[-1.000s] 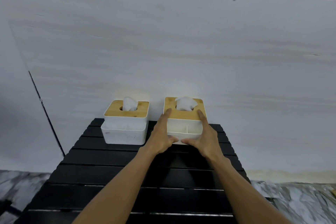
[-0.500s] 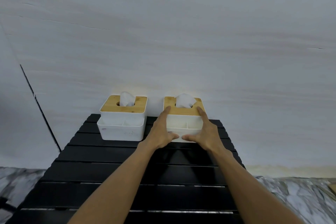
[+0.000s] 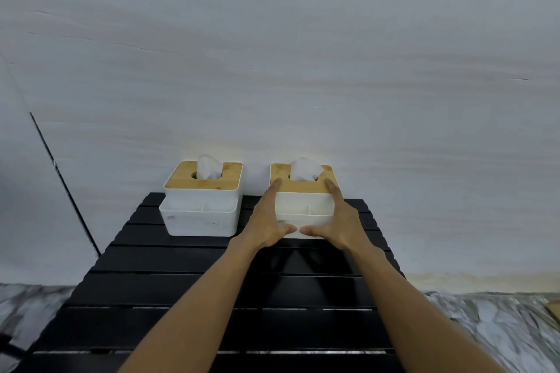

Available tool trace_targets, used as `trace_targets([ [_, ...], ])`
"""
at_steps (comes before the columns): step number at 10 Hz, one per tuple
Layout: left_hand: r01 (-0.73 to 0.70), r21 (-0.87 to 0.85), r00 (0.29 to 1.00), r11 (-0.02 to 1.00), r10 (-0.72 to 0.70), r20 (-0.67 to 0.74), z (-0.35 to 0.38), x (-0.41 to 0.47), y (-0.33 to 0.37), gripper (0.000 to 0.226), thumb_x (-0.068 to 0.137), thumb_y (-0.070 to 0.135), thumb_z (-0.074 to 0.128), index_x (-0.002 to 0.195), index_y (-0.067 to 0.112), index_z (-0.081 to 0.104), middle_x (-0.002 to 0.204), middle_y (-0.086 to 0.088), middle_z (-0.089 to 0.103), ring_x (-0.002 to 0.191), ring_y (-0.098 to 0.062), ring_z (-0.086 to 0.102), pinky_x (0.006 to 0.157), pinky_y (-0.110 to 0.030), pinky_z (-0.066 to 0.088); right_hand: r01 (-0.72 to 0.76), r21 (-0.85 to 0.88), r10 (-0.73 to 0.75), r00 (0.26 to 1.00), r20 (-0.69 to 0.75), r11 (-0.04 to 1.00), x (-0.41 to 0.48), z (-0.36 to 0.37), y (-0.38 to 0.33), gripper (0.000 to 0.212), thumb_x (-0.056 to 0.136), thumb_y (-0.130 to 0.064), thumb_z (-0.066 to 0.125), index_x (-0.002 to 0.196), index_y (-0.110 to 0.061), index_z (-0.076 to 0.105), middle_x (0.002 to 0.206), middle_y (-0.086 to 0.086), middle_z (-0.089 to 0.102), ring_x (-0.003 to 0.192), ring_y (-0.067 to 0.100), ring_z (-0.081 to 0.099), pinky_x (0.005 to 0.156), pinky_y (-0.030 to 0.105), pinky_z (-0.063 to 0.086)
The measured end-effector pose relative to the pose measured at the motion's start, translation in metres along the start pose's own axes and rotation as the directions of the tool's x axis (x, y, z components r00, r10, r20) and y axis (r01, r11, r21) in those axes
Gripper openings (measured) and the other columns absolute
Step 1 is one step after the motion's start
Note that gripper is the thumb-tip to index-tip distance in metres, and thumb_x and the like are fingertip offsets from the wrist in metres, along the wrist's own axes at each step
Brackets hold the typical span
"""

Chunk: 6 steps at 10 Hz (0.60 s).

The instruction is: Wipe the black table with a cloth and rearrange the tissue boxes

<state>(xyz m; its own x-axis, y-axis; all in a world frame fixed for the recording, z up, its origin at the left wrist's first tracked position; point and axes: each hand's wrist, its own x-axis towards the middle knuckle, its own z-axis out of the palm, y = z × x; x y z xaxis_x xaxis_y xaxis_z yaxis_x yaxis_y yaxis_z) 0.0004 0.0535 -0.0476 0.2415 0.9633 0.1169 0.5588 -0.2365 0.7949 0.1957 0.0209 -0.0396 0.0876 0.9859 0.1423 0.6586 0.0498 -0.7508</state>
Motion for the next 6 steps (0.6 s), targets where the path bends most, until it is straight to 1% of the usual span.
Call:
trace_targets([
  [2,0.010,0.006,1.000,1.000,-0.010,0.021,-0.001,0.001,0.001,0.115,0.069,0.026,0.085,0.154,0.037,0.008,0.154,0.000,0.034,0.135,-0.021,0.040,0.110,-0.041,0.040,-0.009,-0.010,0.009,1.000,0.008,1.000,0.000,-0.001,0.000,0.127,0.062,-0.037,0.094,0.158,-0.036,0.012,0.119,-0.006,0.047,0.107,0.014,0.047,0.090,0.026,0.042],
  [3,0.008,0.008,0.999,1.000,-0.008,0.048,-0.002,0.003,0.000,0.116,0.071,0.025,0.084,0.154,0.036,0.005,0.154,-0.001,0.032,0.135,-0.021,0.039,0.110,-0.038,0.039,-0.025,-0.011,0.025,0.999,0.021,1.000,0.000,0.000,-0.002,0.130,0.061,-0.039,0.094,0.159,-0.036,0.007,0.121,-0.005,0.050,0.107,0.015,0.049,0.090,0.027,0.044],
  [4,0.001,0.038,0.998,0.999,-0.003,0.062,-0.004,0.002,0.003,0.124,0.069,0.029,0.086,0.153,0.040,-0.004,0.161,-0.001,0.019,0.143,-0.021,0.030,0.116,-0.042,0.033,-0.007,-0.021,0.007,1.000,0.004,1.000,-0.003,-0.001,-0.005,0.136,0.054,-0.046,0.092,0.157,-0.041,0.004,0.124,-0.007,0.056,0.110,0.019,0.057,0.093,0.035,0.052],
  [5,0.005,0.057,0.998,0.998,-0.009,0.059,-0.009,-0.004,0.005,0.129,0.067,0.030,0.088,0.150,0.046,-0.010,0.164,-0.001,0.005,0.148,-0.022,0.021,0.117,-0.044,0.030,0.022,-0.012,-0.022,1.000,-0.011,1.000,-0.010,-0.008,-0.010,0.129,0.049,-0.049,0.090,0.151,-0.049,0.010,0.119,-0.007,0.061,0.107,0.021,0.061,0.088,0.040,0.055],
  [6,0.021,0.007,0.999,1.000,-0.021,0.047,-0.018,-0.021,0.014,0.128,0.069,0.026,0.087,0.152,0.042,-0.009,0.164,-0.004,0.008,0.149,-0.022,0.018,0.119,-0.044,0.028,-0.001,-0.021,0.000,1.000,-0.022,1.000,-0.026,-0.015,-0.015,0.129,0.047,-0.051,0.089,0.149,-0.052,0.011,0.120,-0.005,0.061,0.108,0.022,0.060,0.089,0.043,0.055],
])
